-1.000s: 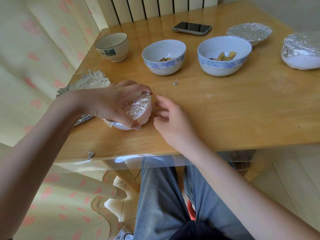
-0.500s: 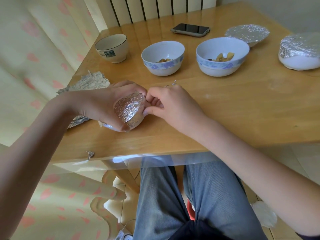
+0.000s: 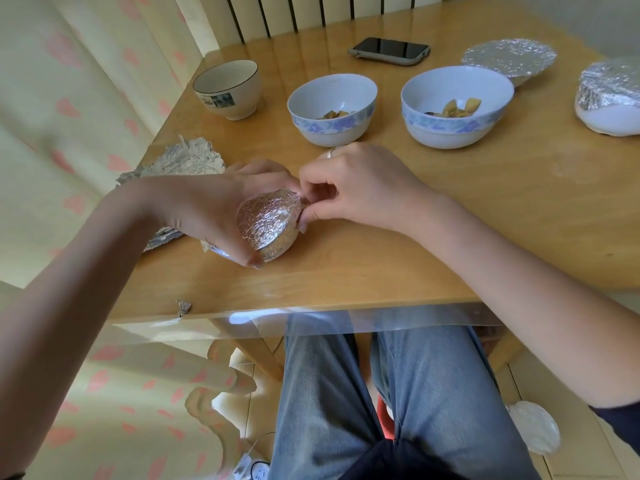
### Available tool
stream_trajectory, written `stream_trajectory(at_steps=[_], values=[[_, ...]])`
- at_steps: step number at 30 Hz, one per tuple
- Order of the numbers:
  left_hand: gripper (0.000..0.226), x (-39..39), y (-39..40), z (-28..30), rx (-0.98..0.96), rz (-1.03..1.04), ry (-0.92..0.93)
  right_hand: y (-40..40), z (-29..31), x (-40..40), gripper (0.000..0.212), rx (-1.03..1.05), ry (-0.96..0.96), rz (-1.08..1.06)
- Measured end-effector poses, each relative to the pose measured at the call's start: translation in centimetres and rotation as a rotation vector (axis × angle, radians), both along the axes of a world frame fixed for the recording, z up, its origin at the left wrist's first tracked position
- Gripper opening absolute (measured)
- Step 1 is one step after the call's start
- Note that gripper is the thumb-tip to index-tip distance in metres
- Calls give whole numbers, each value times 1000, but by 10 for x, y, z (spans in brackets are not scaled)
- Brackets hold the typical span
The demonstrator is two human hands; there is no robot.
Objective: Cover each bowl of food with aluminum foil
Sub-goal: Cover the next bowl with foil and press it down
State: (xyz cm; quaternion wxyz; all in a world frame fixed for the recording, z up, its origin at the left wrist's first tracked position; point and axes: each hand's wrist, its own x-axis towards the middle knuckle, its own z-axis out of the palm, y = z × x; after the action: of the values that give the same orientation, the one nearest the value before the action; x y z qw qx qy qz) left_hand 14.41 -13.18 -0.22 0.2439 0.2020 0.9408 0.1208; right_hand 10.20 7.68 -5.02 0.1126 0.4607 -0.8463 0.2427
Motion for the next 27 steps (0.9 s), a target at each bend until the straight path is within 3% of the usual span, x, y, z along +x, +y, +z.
stream_trajectory(at_steps=[10,18,24,27], values=[[79,5,7,5,-22,-11,-16,-15,33,-23,57,246,5,-7],[95,7,9,4,-106,74,25,14,9,2,41,161,-123,-140],[119,13,19,9,-191,123,61,5,-10,46,42,114,-176,-192],[113,15,12,11,-112,53,91,3,-12,47,47,58,-183,-247]])
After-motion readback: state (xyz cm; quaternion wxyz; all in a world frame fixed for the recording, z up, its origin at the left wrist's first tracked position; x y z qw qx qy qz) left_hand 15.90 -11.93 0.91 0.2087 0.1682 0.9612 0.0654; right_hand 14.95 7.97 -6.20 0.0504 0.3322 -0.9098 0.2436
